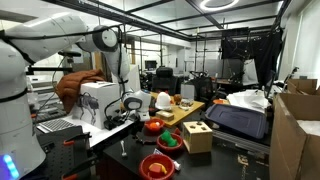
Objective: Put the black object on top of the red bowl to the far right
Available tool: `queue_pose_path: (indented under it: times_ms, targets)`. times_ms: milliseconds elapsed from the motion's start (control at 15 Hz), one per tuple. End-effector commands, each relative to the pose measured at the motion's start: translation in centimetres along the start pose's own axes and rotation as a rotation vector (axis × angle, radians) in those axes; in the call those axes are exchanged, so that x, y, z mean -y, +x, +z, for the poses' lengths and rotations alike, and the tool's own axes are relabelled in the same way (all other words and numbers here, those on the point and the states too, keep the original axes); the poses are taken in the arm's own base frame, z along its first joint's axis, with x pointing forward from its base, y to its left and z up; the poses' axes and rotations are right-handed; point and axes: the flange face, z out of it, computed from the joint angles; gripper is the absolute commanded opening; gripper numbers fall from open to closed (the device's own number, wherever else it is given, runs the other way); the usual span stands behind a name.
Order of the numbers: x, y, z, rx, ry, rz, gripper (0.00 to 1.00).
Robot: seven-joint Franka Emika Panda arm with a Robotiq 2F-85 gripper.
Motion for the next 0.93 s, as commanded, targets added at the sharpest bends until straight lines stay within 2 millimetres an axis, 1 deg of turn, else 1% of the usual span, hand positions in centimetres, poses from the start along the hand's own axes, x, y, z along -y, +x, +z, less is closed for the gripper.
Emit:
queue_pose_path:
  times_ms: [0, 400, 667, 867]
  targets:
    - [0.9, 0.4, 0.4, -0.054, -0.077, 0.07, 1.0]
    - [0.6, 2.9, 0.4, -0.112, -0.153, 0.16, 1.0]
    - [1.3, 4.0, 0.5, -0.122, -0.169, 0.177, 1.0]
    - [2.2, 4.4, 1.3, -0.106, -0.194, 0.156, 1.0]
